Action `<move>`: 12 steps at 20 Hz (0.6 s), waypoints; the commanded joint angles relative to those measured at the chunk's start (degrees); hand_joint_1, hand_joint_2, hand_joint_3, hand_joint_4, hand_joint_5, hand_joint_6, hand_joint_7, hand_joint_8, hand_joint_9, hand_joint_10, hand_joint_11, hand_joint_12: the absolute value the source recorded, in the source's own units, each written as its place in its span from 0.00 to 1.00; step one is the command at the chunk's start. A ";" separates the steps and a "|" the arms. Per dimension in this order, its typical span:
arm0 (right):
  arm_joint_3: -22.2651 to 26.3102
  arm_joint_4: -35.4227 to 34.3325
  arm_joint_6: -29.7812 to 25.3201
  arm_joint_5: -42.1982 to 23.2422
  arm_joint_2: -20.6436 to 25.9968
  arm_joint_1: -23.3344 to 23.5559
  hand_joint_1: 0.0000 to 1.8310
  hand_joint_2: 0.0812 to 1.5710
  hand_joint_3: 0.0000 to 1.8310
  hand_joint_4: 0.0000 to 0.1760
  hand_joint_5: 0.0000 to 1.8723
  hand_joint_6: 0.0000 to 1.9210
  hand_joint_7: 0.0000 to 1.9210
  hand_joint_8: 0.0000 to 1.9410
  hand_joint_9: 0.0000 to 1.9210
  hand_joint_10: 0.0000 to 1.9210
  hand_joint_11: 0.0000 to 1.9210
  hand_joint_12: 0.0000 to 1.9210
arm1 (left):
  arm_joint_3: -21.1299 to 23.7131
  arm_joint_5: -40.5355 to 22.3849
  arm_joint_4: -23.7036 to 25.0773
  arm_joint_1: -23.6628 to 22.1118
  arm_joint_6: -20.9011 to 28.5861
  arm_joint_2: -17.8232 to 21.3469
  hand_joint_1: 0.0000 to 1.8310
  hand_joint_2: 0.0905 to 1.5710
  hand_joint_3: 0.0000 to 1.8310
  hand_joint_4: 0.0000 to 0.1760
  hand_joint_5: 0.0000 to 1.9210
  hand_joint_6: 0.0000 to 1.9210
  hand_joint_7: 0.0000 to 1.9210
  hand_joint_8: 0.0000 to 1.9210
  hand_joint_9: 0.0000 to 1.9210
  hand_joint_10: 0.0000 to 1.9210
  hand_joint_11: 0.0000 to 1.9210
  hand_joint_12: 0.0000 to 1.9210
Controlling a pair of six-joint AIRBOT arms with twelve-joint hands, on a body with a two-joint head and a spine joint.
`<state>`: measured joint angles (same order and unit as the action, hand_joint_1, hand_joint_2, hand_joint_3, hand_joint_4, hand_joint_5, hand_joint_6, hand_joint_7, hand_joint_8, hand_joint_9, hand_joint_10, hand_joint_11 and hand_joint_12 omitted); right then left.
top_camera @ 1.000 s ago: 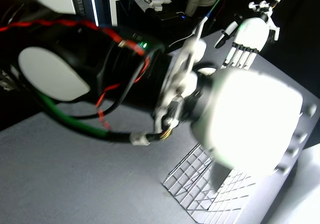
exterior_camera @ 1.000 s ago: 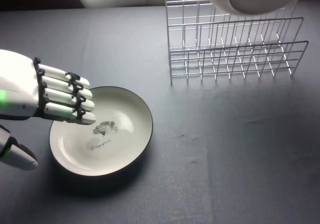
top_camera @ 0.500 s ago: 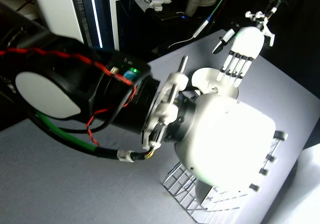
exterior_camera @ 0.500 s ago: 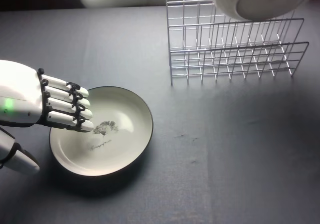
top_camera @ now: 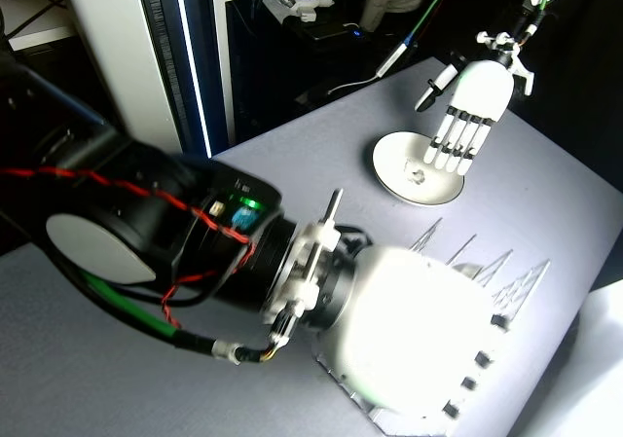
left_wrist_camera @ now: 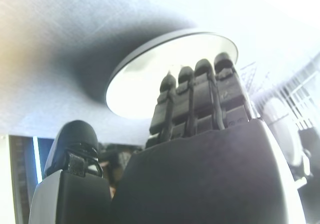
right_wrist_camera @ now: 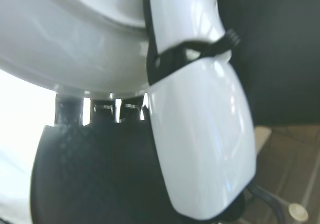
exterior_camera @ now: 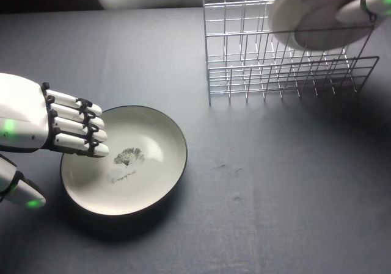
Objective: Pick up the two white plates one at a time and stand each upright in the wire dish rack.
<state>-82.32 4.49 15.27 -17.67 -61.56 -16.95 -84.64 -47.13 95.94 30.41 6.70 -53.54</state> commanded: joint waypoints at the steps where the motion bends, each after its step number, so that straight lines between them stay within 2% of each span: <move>1: -0.39 -0.70 -0.32 -7.34 0.27 0.36 0.82 0.65 0.00 0.00 0.55 0.43 0.62 0.27 0.58 0.38 0.45 0.76 | -0.51 -0.91 -3.02 0.03 -0.24 -0.08 0.00 0.78 0.00 0.00 0.03 0.00 0.03 0.00 0.01 0.00 0.00 0.01; 5: -0.93 -0.86 -0.43 -8.48 -0.37 -1.46 0.82 0.66 0.00 0.00 0.53 0.47 0.60 0.30 0.56 0.42 0.44 0.77 | -1.09 -0.86 -3.13 0.59 -0.51 -0.32 0.00 0.78 0.00 0.00 0.03 0.00 0.02 0.00 0.01 0.00 0.00 0.01; 6: -0.93 -0.88 -0.44 -8.48 -0.40 -1.56 0.77 0.66 0.00 0.00 0.53 0.49 0.59 0.33 0.55 0.49 0.45 0.61 | -1.17 -0.86 -3.24 0.73 -0.51 -0.35 0.00 0.78 0.00 0.00 0.04 0.01 0.04 0.01 0.02 0.01 0.01 0.01; 7: -0.93 -0.88 -0.44 -8.48 -0.41 -1.69 0.75 0.69 0.00 0.00 0.47 0.57 0.54 0.42 0.50 0.58 0.43 0.55 | -1.30 -0.86 -3.31 0.82 -0.51 -0.42 0.00 0.78 0.00 0.00 0.04 0.00 0.04 0.01 0.02 0.00 0.01 0.01; 8: -0.93 -0.88 -0.42 -8.64 -0.41 -1.72 0.75 0.71 0.00 0.00 0.42 0.63 0.50 0.49 0.46 0.64 0.40 0.54 | -1.35 -0.86 -3.37 0.90 -0.51 -0.45 0.00 0.78 0.00 0.00 0.04 0.00 0.04 0.00 0.02 0.00 0.01 0.01; 9: -0.93 -0.88 -0.42 -8.87 -0.39 -1.68 0.67 0.74 0.00 0.00 0.40 0.69 0.48 0.55 0.43 0.37 0.36 0.54 | -1.37 -0.86 -3.44 0.97 -0.51 -0.45 0.00 0.78 0.00 0.00 0.04 0.00 0.03 0.00 0.02 0.00 0.01 0.01; 10: -0.94 -0.88 -0.42 -8.91 -0.37 -1.46 0.62 0.76 0.00 0.00 0.41 0.67 0.44 0.25 0.43 0.22 0.32 0.53 | -1.34 -0.86 -3.48 1.05 -0.51 -0.45 0.00 0.78 0.00 0.00 0.04 0.00 0.04 0.00 0.02 0.00 0.01 0.01; 11: -0.96 -0.87 -0.42 -8.91 -0.35 -1.08 0.61 0.76 0.00 0.00 0.41 0.67 0.46 0.10 0.45 0.13 0.31 0.52 | -1.34 -0.86 -3.57 1.24 -0.51 -0.45 0.00 0.78 0.00 0.00 0.04 0.00 0.04 0.00 0.03 0.00 0.01 0.02; 12: -0.96 -0.87 -0.42 -8.91 -0.34 -0.71 0.61 0.76 0.00 0.00 0.41 0.67 0.46 0.10 0.45 0.13 0.31 0.52 | -1.35 -0.86 -3.61 1.37 -0.51 -0.45 0.00 0.78 0.00 0.00 0.04 0.00 0.04 0.00 0.03 0.00 0.01 0.02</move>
<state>-83.00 4.29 15.14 -19.03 -62.15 -18.65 -85.69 -47.11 95.37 31.86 6.11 -54.17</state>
